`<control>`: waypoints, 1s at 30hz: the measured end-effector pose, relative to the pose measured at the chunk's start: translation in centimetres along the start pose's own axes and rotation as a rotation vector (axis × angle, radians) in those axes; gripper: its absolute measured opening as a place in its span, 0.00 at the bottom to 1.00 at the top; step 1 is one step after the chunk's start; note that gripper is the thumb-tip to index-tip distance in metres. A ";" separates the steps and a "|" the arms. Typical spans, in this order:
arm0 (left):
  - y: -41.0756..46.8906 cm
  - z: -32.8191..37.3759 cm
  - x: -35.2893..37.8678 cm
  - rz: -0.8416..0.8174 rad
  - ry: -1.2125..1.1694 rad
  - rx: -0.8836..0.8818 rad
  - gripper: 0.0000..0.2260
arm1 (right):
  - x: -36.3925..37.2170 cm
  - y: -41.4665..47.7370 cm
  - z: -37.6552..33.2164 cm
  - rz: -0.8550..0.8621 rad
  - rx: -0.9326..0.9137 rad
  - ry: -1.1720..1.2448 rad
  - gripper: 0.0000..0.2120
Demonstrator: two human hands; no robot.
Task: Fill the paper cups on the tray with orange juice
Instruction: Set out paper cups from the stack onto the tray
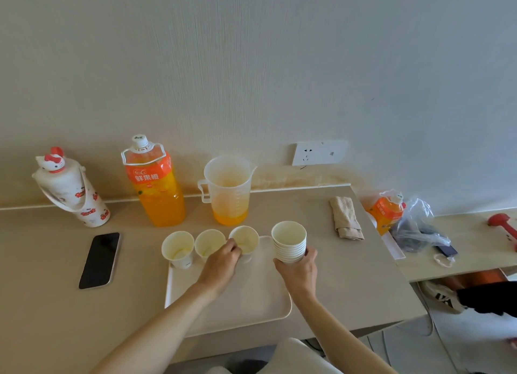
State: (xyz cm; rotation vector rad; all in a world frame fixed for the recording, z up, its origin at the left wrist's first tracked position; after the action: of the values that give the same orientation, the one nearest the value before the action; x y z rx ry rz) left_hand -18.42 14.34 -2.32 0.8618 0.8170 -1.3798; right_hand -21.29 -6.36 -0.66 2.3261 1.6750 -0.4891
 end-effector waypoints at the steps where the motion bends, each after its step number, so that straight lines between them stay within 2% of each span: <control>1: 0.0 0.0 0.2 -0.002 0.003 -0.008 0.06 | 0.0 0.0 0.1 -0.009 0.003 -0.002 0.29; 7: -0.1 -0.1 0.9 -0.026 -0.011 -0.026 0.06 | 0.2 0.3 0.0 -0.056 -0.015 -0.013 0.29; 13: 0.0 -0.3 0.9 -0.079 -0.071 -0.169 0.07 | 0.5 0.6 0.3 -0.076 -0.031 -0.021 0.30; 17: 0.0 -0.2 0.8 -0.055 -0.024 -0.165 0.08 | 0.6 0.6 0.4 -0.088 -0.032 -0.018 0.30; 20: -0.2 0.2 0.6 -0.026 0.002 -0.142 0.12 | 0.8 0.4 0.2 -0.099 -0.030 -0.007 0.30; 25: -0.2 0.0 0.6 -0.062 0.023 -0.153 0.14 | 1.0 0.4 0.0 -0.112 -0.041 -0.008 0.29; 27: -0.2 -0.2 0.3 -0.042 0.057 -0.159 0.12 | 1.0 0.4 0.1 -0.112 -0.041 -0.009 0.30; 30: -0.8 0.3 -0.4 -0.003 0.113 -0.048 0.09 | 0.9 0.5 0.1 -0.106 -0.041 -0.010 0.30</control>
State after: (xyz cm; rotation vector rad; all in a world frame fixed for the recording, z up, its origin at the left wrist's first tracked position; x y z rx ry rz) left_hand -19.21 14.28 -1.89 0.9074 0.9348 -1.3184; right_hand -20.59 -5.78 -1.12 2.2113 1.7928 -0.4814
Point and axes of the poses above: each hand's wrist, its own y-axis towards the middle knuckle, its own x-axis out of the palm, z = x × y, the point moved 5 cm from there along y, towards the middle knuckle, and after that the axes turned 15 degrees about -x, right-handed, at the moved point
